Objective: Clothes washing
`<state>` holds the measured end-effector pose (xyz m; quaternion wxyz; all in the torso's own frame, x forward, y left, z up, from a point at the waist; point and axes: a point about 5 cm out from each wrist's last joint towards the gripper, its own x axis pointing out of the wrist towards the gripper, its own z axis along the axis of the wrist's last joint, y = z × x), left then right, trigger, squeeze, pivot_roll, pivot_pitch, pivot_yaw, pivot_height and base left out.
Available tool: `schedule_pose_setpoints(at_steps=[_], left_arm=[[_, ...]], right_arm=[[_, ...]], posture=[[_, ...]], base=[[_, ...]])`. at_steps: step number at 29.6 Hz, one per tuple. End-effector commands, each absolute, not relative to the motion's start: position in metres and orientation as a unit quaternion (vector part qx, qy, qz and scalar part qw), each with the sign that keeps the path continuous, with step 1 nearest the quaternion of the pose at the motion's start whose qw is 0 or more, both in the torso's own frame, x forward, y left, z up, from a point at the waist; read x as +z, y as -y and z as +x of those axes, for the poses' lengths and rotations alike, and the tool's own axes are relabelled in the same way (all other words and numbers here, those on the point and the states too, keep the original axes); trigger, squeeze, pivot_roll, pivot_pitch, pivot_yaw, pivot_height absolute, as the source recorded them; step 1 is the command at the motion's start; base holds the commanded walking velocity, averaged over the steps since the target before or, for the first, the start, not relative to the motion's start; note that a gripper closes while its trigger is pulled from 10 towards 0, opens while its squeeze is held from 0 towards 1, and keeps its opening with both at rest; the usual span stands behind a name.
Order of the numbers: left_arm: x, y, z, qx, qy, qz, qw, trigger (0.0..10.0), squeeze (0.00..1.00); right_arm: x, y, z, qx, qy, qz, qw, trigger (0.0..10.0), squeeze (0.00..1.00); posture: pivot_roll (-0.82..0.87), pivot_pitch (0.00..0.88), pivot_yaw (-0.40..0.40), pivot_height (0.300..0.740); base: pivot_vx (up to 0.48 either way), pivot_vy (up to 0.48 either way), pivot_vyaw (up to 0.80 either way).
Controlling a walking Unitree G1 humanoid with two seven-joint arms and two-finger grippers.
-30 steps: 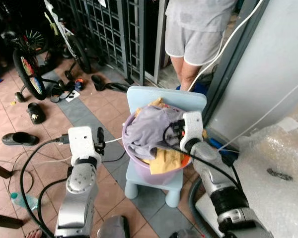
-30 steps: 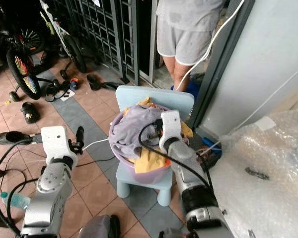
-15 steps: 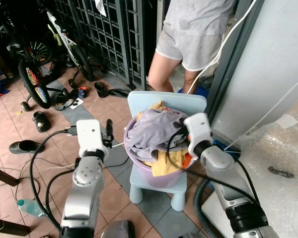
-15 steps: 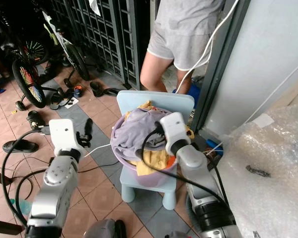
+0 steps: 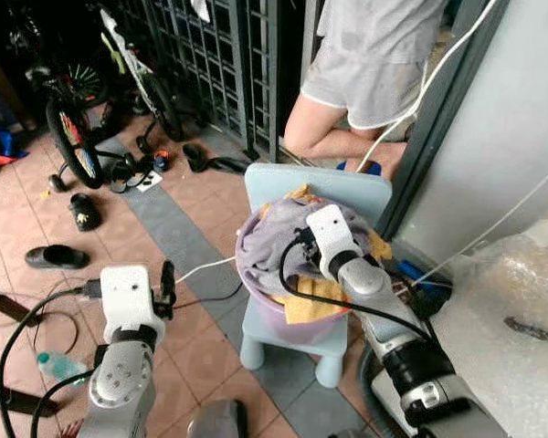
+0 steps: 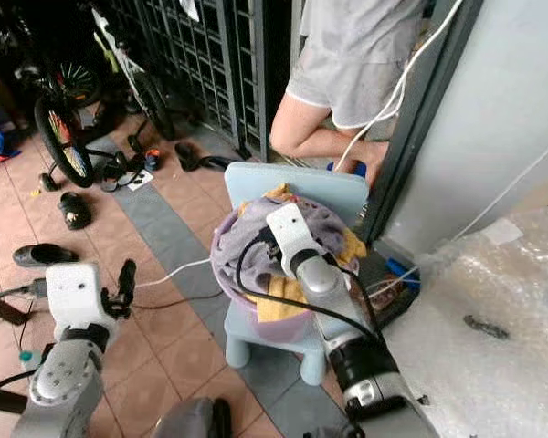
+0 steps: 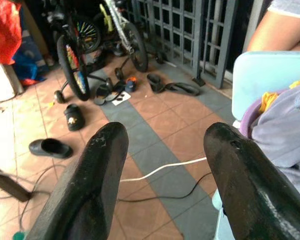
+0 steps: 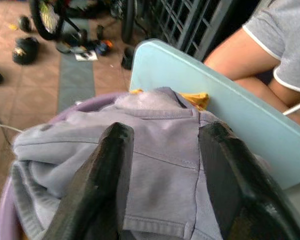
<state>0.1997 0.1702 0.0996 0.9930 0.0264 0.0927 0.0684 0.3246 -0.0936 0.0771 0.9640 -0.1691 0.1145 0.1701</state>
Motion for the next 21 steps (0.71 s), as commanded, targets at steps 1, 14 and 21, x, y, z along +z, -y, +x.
schedule_pose_setpoints(at_steps=[1, 14, 21], left_arm=[[0.107, -0.173, 0.196, 0.07, -0.088, 0.039, 0.993, 10.0, 0.0], [0.116, -0.17, 0.178, 0.064, -0.109, 0.042, 0.991, 10.0, 0.0], [0.118, -0.17, 0.178, 0.074, -0.11, 0.038, 0.99, 10.0, 0.0]], right_arm=[[0.076, 0.096, 0.33, 0.141, -0.126, -0.169, 0.967, 10.0, 1.0], [0.035, 0.095, 0.326, 0.079, -0.246, -0.121, 0.958, 4.2, 1.0], [0.025, 0.091, 0.32, 0.093, -0.262, -0.096, 0.956, 0.0, 0.0]], posture=[[0.22, 0.111, 0.046, 0.74], [0.24, 0.166, 0.032, 0.74], [0.24, 0.164, 0.015, 0.74]], base=[[0.0, 0.0, 0.0], [0.0, 0.0, 0.0], [0.0, 0.0, 0.0]])
